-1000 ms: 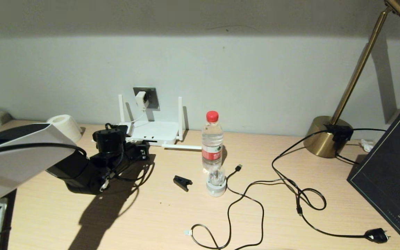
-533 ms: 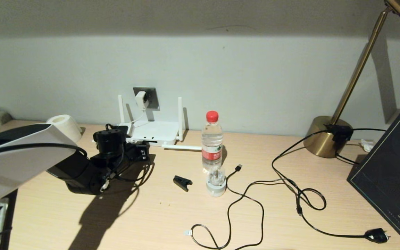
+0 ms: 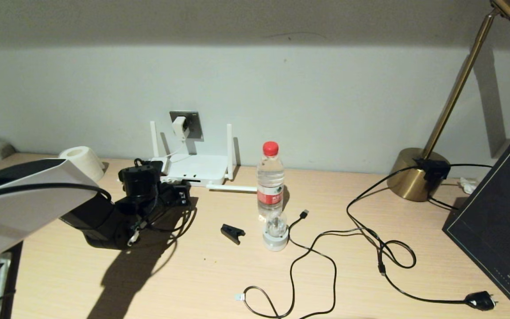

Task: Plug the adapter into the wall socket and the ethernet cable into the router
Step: Plug cable into router interface

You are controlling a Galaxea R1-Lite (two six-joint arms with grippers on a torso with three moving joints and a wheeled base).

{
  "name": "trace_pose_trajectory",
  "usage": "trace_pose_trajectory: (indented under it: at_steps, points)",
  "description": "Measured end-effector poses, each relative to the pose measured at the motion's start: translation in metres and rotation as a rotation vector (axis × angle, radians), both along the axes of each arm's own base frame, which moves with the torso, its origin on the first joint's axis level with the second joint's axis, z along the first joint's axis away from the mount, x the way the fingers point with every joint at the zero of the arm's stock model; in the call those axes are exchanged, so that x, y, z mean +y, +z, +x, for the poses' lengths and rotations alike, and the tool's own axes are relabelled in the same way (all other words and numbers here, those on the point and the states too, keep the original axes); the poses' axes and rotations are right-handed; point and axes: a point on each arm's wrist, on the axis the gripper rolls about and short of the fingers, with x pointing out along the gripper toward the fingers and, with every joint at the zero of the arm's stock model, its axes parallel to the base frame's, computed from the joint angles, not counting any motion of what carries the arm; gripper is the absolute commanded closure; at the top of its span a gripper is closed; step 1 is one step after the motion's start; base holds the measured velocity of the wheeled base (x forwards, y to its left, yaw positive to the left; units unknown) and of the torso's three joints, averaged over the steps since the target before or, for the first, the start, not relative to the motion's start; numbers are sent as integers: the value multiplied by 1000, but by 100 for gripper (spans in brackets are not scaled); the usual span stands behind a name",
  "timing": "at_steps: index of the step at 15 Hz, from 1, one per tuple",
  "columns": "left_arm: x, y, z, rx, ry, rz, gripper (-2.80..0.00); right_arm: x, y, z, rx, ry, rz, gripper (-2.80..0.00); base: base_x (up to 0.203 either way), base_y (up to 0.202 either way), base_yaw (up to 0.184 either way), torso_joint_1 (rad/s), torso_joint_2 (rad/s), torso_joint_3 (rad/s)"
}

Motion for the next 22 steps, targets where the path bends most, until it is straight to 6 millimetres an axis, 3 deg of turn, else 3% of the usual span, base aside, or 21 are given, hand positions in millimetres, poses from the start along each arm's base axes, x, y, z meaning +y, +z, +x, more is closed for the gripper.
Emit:
trace_pose_trajectory:
  at_steps: [2,3,22]
  points:
    - [0,0,0,0,-1,0,0,0,0,0,0,0,0,0,0,0,0,0,0,0]
    - [0,0,-1,2,-1,0,-280,0,0,0,0,0,0,0,0,0,0,0,0,0]
    - [-7,8,-12,-29,-20,-25,-280,0,0,0,0,0,0,0,0,0,0,0,0,0]
